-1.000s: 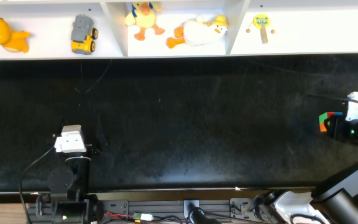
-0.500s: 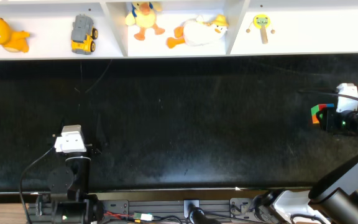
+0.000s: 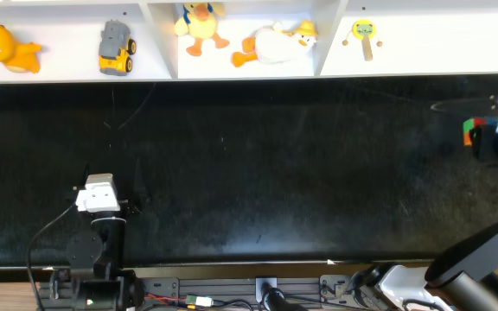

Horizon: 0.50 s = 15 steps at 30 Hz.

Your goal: Store Toys

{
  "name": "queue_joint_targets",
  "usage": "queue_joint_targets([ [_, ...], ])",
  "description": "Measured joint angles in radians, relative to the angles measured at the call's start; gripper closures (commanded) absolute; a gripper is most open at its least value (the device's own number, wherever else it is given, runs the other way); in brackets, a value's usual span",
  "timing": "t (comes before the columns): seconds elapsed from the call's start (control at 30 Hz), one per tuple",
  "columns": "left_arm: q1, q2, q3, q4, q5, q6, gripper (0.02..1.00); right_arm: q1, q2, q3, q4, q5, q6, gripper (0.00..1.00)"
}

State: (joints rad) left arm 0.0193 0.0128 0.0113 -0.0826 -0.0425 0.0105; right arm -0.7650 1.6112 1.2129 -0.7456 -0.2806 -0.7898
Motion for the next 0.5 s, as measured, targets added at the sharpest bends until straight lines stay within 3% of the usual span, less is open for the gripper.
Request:
queue_joint_targets([
  [0.5, 0.0, 0.0, 0.0, 0.0, 0.0, 0.0, 0.02, 0.121, 0.018, 0.212, -0.005, -0.006, 0.063, 0.614],
])
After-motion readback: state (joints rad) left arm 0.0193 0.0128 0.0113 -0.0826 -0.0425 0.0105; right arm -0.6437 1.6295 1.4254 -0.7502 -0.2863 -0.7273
